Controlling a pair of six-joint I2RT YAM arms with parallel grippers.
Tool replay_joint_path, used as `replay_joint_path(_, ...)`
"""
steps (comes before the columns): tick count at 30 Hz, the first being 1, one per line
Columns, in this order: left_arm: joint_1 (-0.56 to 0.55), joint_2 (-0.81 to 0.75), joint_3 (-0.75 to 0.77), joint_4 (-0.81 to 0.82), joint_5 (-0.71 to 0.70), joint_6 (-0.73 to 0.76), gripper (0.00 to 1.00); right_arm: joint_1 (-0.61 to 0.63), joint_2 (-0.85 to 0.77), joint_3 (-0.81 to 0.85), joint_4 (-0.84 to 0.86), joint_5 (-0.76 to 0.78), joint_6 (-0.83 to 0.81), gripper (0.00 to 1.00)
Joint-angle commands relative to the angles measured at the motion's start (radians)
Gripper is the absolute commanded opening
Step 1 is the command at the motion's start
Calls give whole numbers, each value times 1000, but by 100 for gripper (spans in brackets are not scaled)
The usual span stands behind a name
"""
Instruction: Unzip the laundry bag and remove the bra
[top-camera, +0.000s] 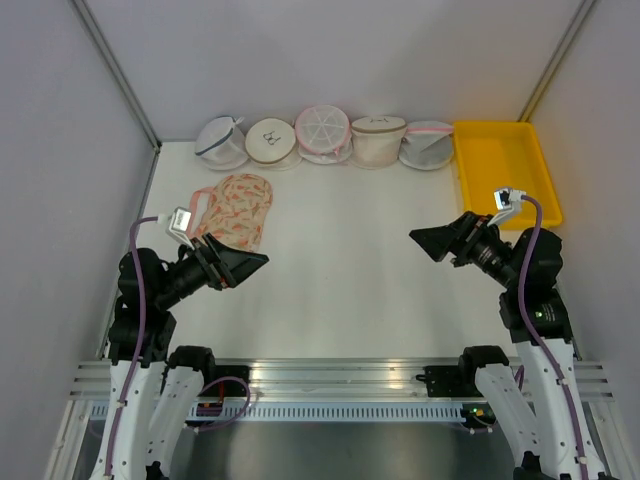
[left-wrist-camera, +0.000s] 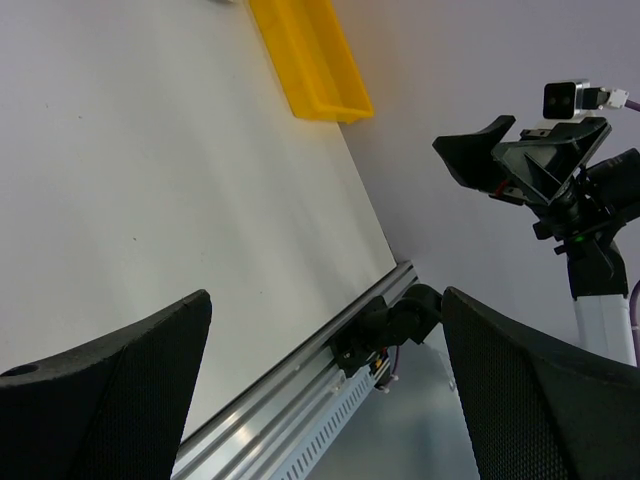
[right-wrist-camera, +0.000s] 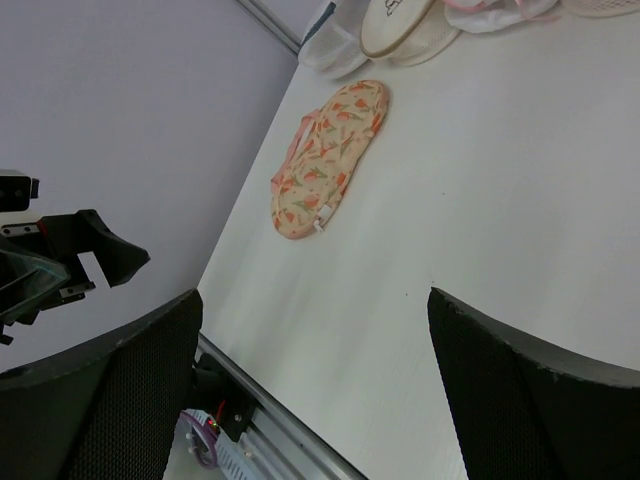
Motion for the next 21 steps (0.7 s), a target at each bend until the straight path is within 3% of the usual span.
replay_joint_path(1, 1, -6, 20, -5, -26, -40, 100, 2, -4, -13, 13, -13, -15, 98)
replay_joint_path(8, 1, -2, -21, -10, -60, -17, 100, 1, -23, -101, 51, -39, 7, 98)
replay_joint_path(11, 1, 43, -26, -60, -225, 26, 100, 2, -36, -128, 59, -39, 11, 98)
replay_joint_path(15, 1, 219, 37, -114, -649, 112, 100, 2, -43, -131, 35, -43, -4, 98)
replay_joint_path(18, 1, 383, 118, -102, -831, 146, 100, 1, -55, -133, 8, -42, -16, 98)
replay_joint_path(21, 1, 527, 184, -74, -919, 162, 100, 2, -75, -144, -2, -40, -16, 98)
